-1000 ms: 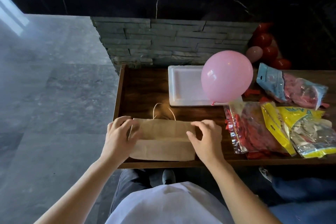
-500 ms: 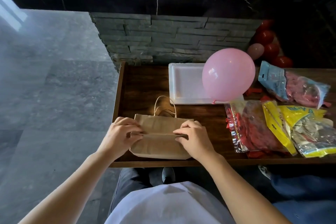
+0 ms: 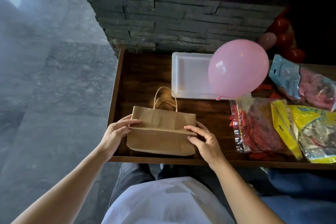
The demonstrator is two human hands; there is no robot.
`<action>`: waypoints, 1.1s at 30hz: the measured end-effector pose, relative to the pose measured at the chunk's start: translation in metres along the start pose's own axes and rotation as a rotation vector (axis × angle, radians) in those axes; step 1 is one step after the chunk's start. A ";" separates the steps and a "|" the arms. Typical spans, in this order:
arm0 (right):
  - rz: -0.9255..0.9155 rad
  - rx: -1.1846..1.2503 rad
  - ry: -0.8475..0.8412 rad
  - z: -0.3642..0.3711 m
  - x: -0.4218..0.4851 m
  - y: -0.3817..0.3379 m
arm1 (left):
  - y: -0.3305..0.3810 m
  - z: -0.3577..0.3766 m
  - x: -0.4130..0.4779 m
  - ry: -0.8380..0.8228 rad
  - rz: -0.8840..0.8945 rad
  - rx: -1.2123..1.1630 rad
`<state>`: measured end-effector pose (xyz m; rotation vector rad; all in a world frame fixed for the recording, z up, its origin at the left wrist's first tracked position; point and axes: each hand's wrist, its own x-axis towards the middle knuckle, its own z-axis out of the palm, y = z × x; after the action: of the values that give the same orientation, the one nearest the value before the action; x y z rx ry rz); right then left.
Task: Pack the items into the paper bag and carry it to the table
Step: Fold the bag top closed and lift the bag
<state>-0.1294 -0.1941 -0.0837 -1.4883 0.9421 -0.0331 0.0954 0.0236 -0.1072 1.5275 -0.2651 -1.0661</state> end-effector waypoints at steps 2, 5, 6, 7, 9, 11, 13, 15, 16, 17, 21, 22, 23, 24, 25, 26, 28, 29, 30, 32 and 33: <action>-0.012 0.106 -0.020 0.007 0.002 0.003 | -0.004 0.013 0.000 0.097 0.005 -0.069; -0.055 0.188 -0.001 0.016 0.004 0.007 | -0.011 0.025 0.001 0.222 0.028 -0.127; -0.058 0.197 -0.002 0.018 0.005 0.009 | -0.013 0.028 0.002 0.251 0.025 -0.138; -0.062 0.199 -0.010 0.019 0.007 0.011 | -0.014 0.031 0.003 0.275 0.021 -0.147; -0.079 0.195 -0.030 0.023 0.008 0.015 | -0.016 0.036 0.003 0.315 0.002 -0.159; -0.117 0.167 -0.034 0.025 0.010 0.019 | -0.017 0.038 0.004 0.343 0.002 -0.165; -0.141 0.129 -0.043 0.025 0.012 0.023 | -0.016 0.039 0.005 0.346 0.009 -0.163; -0.154 0.092 -0.063 0.023 0.014 0.025 | -0.014 0.040 0.004 0.322 0.011 -0.164; -0.160 0.080 -0.070 0.023 0.013 0.025 | -0.013 0.040 0.004 0.308 0.007 -0.172; -0.165 0.076 -0.068 0.023 0.012 0.025 | -0.012 0.040 0.003 0.299 0.004 -0.183; -0.168 0.156 -0.001 0.031 0.010 0.023 | -0.012 0.041 0.001 0.257 0.016 -0.200; -0.171 0.170 0.021 0.033 0.009 0.024 | -0.013 0.041 -0.001 0.244 0.019 -0.203; -0.182 0.169 0.038 0.036 0.007 0.024 | -0.013 0.041 -0.003 0.232 0.027 -0.207; -0.197 0.161 0.049 0.038 0.005 0.023 | -0.012 0.040 -0.005 0.224 0.036 -0.215; -0.210 0.153 0.056 0.039 0.003 0.021 | -0.011 0.039 -0.007 0.221 0.043 -0.228; -0.228 0.144 0.061 0.042 -0.001 0.018 | -0.009 0.037 -0.010 0.223 0.053 -0.243; -0.271 0.125 0.060 0.050 -0.011 0.006 | -0.003 0.030 -0.019 0.235 0.089 -0.267; -0.301 0.115 0.056 0.055 -0.016 -0.003 | 0.002 0.024 -0.025 0.240 0.116 -0.278; -0.330 0.109 0.055 0.059 -0.020 -0.011 | 0.007 0.019 -0.032 0.241 0.143 -0.290; -0.397 0.094 0.049 0.076 -0.036 -0.032 | 0.019 0.000 -0.057 0.254 0.208 -0.316; -0.423 0.086 0.036 0.087 -0.046 -0.042 | 0.025 -0.012 -0.074 0.262 0.243 -0.325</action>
<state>-0.0906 -0.1037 -0.0418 -1.5872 0.6320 -0.4039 0.0733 0.0755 -0.0525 1.2855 -0.0857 -0.6712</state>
